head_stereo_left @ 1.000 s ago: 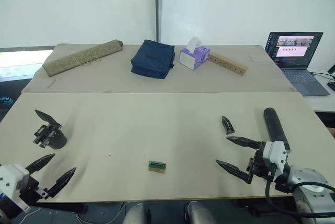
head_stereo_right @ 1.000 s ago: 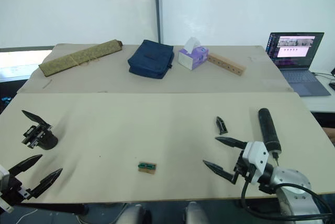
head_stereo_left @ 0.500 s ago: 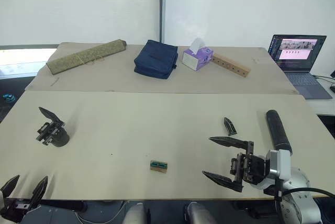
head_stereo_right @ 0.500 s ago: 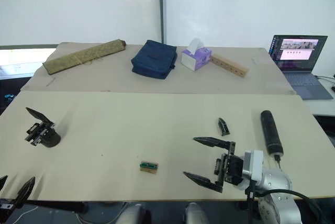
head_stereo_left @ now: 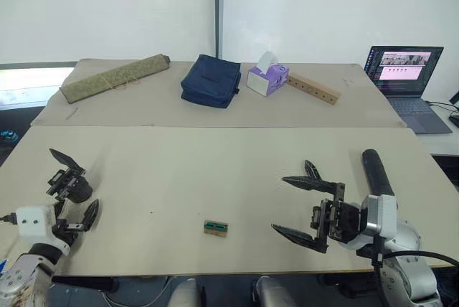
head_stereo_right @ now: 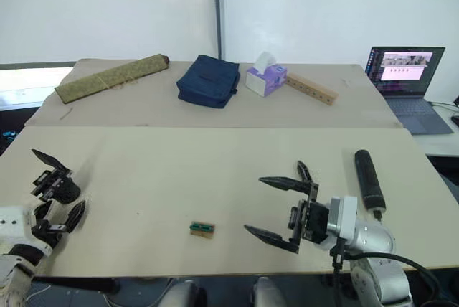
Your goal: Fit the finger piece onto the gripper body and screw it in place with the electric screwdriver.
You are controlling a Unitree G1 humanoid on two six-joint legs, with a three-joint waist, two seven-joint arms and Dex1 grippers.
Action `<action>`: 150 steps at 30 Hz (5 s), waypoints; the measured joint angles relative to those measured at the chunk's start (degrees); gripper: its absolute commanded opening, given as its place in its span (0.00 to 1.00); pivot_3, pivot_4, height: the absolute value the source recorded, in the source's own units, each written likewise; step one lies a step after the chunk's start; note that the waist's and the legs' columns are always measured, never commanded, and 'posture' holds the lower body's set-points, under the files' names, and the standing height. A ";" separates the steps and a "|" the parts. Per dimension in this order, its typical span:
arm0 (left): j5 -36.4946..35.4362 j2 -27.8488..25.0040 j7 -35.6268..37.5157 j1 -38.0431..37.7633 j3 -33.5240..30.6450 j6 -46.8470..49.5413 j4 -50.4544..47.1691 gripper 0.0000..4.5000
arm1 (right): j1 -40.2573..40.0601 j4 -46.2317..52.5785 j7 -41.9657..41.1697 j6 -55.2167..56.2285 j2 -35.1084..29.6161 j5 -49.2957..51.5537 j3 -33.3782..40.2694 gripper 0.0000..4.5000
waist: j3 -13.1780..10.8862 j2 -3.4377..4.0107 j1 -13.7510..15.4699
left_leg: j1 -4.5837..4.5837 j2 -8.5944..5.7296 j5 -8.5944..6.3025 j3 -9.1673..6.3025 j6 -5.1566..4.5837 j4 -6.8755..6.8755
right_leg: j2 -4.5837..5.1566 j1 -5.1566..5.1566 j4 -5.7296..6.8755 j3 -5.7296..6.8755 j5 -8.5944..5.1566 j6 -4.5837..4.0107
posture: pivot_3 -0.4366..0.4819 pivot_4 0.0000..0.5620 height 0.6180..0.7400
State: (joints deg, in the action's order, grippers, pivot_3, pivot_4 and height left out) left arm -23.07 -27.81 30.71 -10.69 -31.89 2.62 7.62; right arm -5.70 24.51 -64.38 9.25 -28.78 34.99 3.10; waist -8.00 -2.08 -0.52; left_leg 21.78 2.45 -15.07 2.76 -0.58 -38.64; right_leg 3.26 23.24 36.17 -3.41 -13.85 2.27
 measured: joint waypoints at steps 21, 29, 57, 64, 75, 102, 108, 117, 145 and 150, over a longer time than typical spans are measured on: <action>0.36 1.33 1.82 9.50 1.28 -6.56 10.96 0.51 | -0.48 0.10 4.93 -1.08 -0.54 -0.41 0.48 1.00 | 0.21 0.58 1.32 | 0.00 -0.15 0.00 0.03 0.00 0.00 | 0.09 -0.06 -0.03 0.00 0.00 0.01 | 0.48 0.27 1.00; -1.46 4.27 11.86 9.78 15.97 -6.97 -6.29 0.51 | -5.58 0.17 3.11 -1.06 -2.96 0.03 2.59 1.00 | -0.04 -0.05 1.25 | 0.41 -0.37 0.00 -0.40 -0.01 -0.17 | 0.29 0.00 -0.30 -0.09 0.19 0.26 | 0.48 0.27 1.00; 11.77 3.87 26.02 26.49 40.13 -7.91 6.57 0.74 | -19.97 2.34 3.42 4.72 -1.62 -2.36 6.76 1.00 | -0.12 0.22 -0.01 | 0.21 -0.52 -0.04 -0.38 -0.10 -0.15 | 0.01 -0.05 -0.09 -0.20 0.02 0.30 | 0.48 0.27 1.00; 9.85 2.26 31.36 28.20 39.75 -8.20 9.68 0.99 | -19.93 2.50 4.38 5.41 -1.60 -2.58 6.95 1.00 | -0.09 0.26 -0.16 | 0.17 -0.51 -0.04 -0.35 -0.10 -0.14 | -0.03 -0.06 -0.08 -0.20 0.02 0.30 | 0.48 0.27 1.00; 8.19 -0.26 48.84 41.57 38.54 -14.73 32.43 0.99 | -19.80 2.60 4.71 5.54 -1.70 -2.74 7.10 1.00 | -0.09 0.27 0.07 | 0.25 -0.59 -0.03 -0.27 -0.10 -0.20 | -0.03 -0.05 -0.09 -0.19 0.02 0.31 | 0.48 0.27 1.00; 9.17 7.73 46.36 40.06 32.99 -14.27 30.20 0.52 | -21.43 4.15 5.61 5.52 -3.20 -2.82 8.44 1.00 | -0.17 0.26 -0.07 | 0.39 -0.49 -0.05 -0.74 -0.12 -0.29 | -0.03 0.03 0.01 -0.19 0.04 0.37 | 0.48 0.27 1.00; 12.76 6.27 28.33 28.58 32.41 -3.79 2.69 0.52 | -19.60 3.88 4.48 4.65 -3.57 -2.62 6.55 1.00 | -0.19 0.26 0.27 | 0.35 -0.52 -0.05 -0.81 -0.12 -0.28 | 0.08 -0.02 -0.02 -0.19 0.04 0.39 | 0.48 0.27 1.00; 14.13 10.75 13.11 18.53 34.64 7.15 -8.12 0.52 | -16.81 2.75 3.14 3.97 -4.22 -2.27 6.23 1.00 | -0.20 0.25 0.86 | 0.32 -0.60 -0.05 -0.78 -0.12 -0.28 | 0.05 -0.04 -0.05 -0.19 0.04 0.39 | 0.48 0.27 1.00; 8.54 -4.72 42.15 31.46 37.40 -5.68 15.10 0.99 | -15.28 2.33 2.35 1.23 -5.22 -1.97 5.70 1.00 | -0.10 0.42 1.19 | 0.23 -0.64 -0.05 -0.28 -0.12 -0.29 | 0.01 -0.09 -0.07 -0.20 0.02 0.34 | 0.48 0.27 1.00; 9.49 -0.43 49.17 39.73 39.01 -12.81 27.96 0.99 | -15.28 2.51 2.02 0.50 -6.58 -0.60 7.19 1.00 | -0.09 0.39 1.20 | 0.33 -0.67 -0.07 -0.26 -0.16 -0.30 | 0.01 -0.09 -0.12 -0.18 0.02 0.37 | 0.48 0.27 1.00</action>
State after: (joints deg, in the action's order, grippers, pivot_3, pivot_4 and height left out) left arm -13.59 -28.24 79.88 29.04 7.12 -10.19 35.58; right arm -20.99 27.02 -62.36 9.75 -35.36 34.39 10.28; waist -8.09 -1.70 0.68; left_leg 22.11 1.78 -15.14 2.50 -0.74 -38.94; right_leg 3.27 23.15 36.04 -3.59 -13.83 2.64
